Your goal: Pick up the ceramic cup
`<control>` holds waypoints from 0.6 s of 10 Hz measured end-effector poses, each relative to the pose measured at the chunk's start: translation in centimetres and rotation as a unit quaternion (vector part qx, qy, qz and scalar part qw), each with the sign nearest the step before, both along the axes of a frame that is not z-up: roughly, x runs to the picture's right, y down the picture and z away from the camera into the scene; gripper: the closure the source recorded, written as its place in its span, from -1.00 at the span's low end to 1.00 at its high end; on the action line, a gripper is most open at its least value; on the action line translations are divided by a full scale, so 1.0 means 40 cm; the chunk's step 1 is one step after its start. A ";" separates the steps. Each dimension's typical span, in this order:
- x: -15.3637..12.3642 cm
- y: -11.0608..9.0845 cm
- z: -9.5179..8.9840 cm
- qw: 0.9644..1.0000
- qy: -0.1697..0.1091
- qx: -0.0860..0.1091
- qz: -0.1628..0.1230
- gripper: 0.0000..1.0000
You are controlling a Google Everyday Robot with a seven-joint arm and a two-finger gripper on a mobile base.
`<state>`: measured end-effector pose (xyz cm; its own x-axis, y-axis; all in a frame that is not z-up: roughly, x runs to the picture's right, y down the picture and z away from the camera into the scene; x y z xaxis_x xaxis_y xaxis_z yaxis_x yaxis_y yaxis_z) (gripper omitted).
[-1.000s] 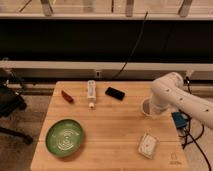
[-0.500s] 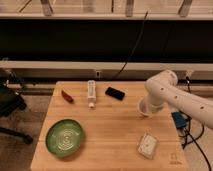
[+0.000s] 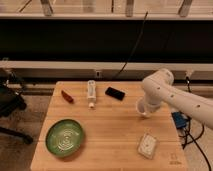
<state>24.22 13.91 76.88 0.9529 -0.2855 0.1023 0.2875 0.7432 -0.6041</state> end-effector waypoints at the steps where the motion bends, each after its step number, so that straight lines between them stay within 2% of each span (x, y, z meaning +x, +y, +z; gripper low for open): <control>1: 0.003 0.001 -0.003 1.000 0.000 -0.001 -0.003 1.00; 6: -0.005 -0.001 -0.017 1.000 -0.003 -0.005 -0.025 1.00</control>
